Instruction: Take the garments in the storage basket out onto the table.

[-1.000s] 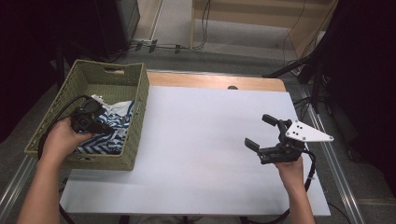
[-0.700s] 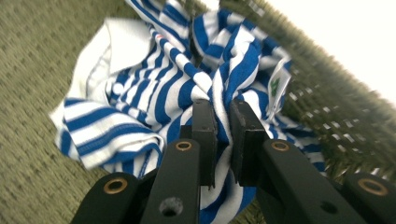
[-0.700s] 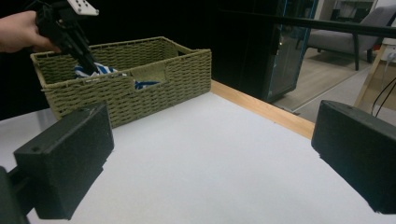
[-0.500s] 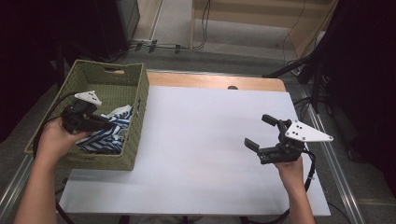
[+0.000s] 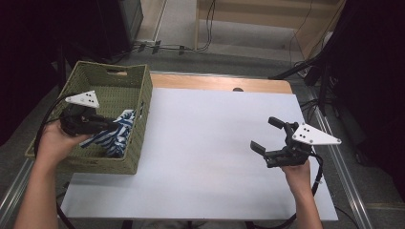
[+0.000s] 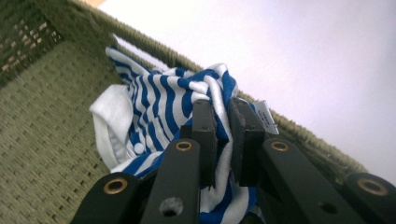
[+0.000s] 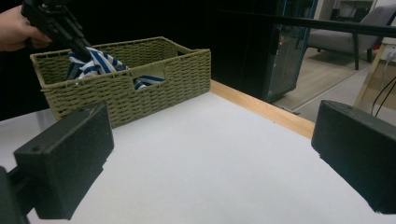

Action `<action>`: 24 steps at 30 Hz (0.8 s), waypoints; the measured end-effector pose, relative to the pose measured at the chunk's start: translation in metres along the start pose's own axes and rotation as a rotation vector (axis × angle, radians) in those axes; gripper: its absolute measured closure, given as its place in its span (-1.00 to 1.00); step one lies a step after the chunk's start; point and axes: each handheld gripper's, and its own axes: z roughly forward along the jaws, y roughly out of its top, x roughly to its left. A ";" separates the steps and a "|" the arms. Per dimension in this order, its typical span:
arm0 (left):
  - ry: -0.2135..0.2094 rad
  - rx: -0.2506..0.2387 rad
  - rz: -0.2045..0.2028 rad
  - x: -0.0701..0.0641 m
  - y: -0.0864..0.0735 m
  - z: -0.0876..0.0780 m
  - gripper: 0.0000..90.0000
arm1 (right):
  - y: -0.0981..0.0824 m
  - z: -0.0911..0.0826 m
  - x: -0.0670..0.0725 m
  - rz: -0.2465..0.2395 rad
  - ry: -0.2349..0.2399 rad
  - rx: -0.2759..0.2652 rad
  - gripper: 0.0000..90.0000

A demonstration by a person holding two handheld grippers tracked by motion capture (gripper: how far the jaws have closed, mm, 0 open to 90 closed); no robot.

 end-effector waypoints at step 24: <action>-0.087 -0.204 0.061 -0.017 0.030 -0.008 0.85 | 0.000 -0.001 -0.002 0.007 -0.002 -0.004 -1.00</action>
